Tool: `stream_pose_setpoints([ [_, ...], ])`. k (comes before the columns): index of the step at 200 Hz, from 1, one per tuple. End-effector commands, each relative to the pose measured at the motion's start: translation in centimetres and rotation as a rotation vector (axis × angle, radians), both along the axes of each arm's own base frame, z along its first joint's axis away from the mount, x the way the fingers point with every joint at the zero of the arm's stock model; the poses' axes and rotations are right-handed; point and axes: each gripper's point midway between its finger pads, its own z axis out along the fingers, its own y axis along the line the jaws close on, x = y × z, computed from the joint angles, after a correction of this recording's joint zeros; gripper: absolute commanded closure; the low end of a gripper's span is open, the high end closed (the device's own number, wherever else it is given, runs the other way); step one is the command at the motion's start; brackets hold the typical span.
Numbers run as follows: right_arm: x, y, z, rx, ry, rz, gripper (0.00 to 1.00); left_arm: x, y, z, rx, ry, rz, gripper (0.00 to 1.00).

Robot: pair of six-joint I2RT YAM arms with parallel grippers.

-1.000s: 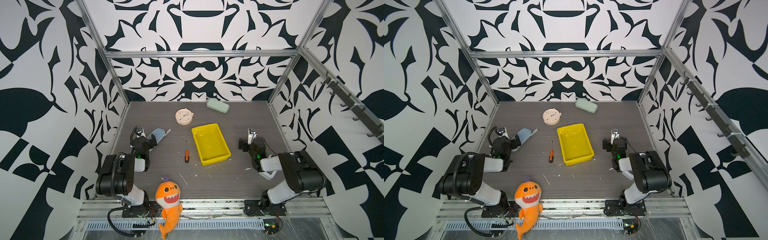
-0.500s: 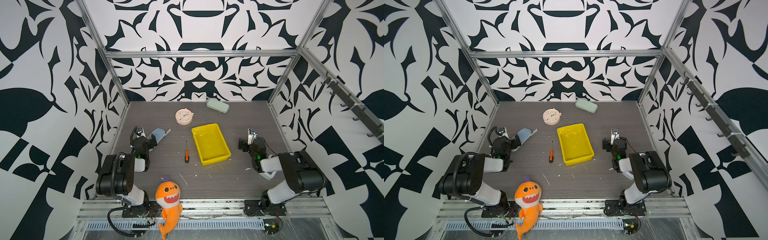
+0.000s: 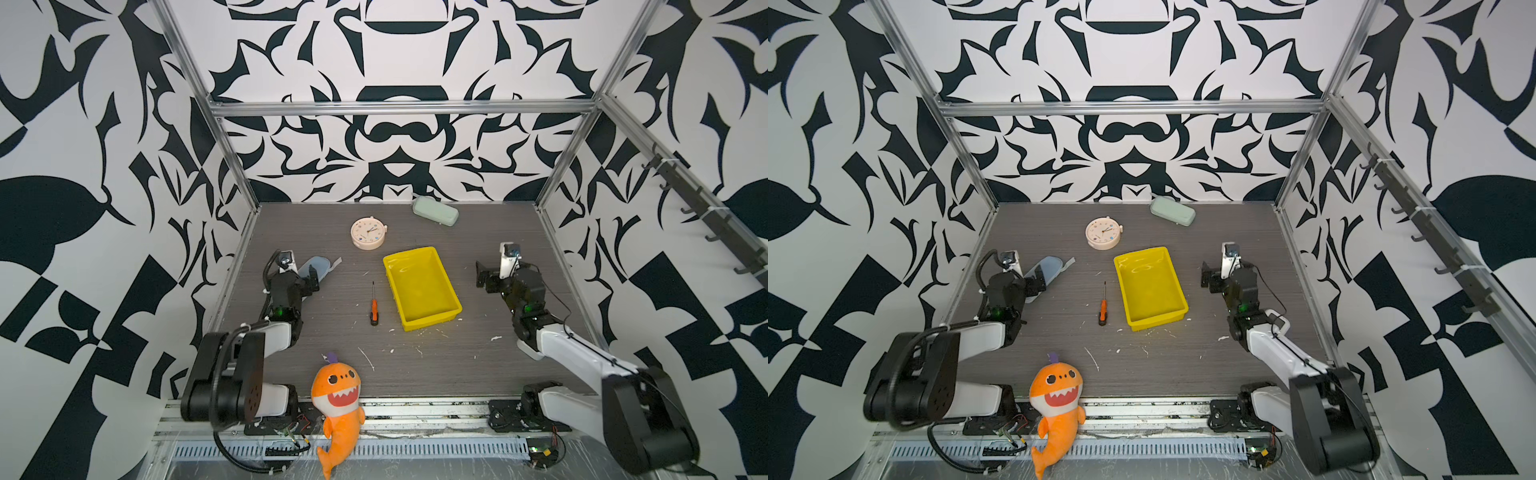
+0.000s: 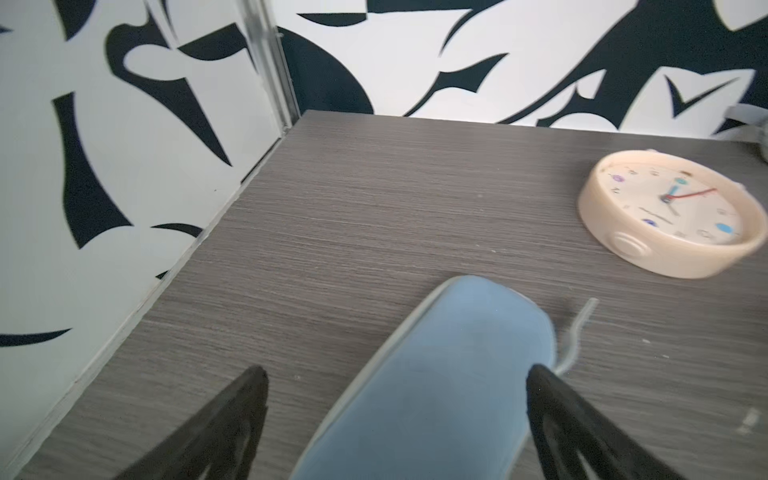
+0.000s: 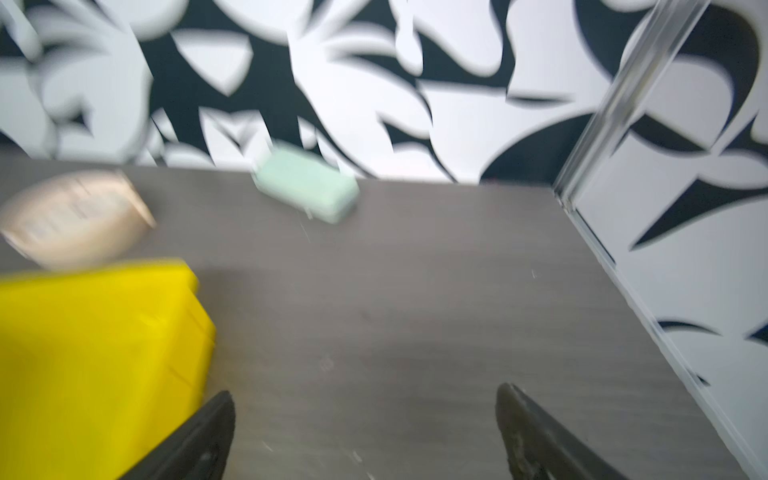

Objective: Put the screwdriver in the bin
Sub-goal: 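Move the left gripper forward over the orange-handled screwdriver beside the yellow bin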

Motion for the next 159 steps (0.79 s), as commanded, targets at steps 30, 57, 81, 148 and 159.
stream_pose_setpoints([
  [30, -0.6, 2.9, -3.0, 0.021, 0.169, -0.065, 0.0, -1.5, -12.7, 10.8, -0.07, 0.132, -0.379, 0.01],
  [57, 0.1, 3.3, -3.9, 0.041, 0.263, -0.087, 0.0, -2.1, -12.5, 11.1, -0.216, 0.229, -0.236, 0.01],
  [81, -0.4, 0.2, -6.5, 0.039, 0.358, -0.303, 0.0, -3.2, -11.0, 9.2, -0.214, 0.372, -0.125, 0.0],
  [148, -3.5, -5.1, -7.4, 0.122, 0.334, -0.645, 0.0, -5.9, -8.2, 9.7, -0.363, 0.246, 0.003, 0.0],
  [159, -3.3, -4.7, -7.6, 0.144, 0.329, -0.616, 0.0, -7.2, -5.2, 7.7, -0.473, 0.251, 0.242, 0.0],
])
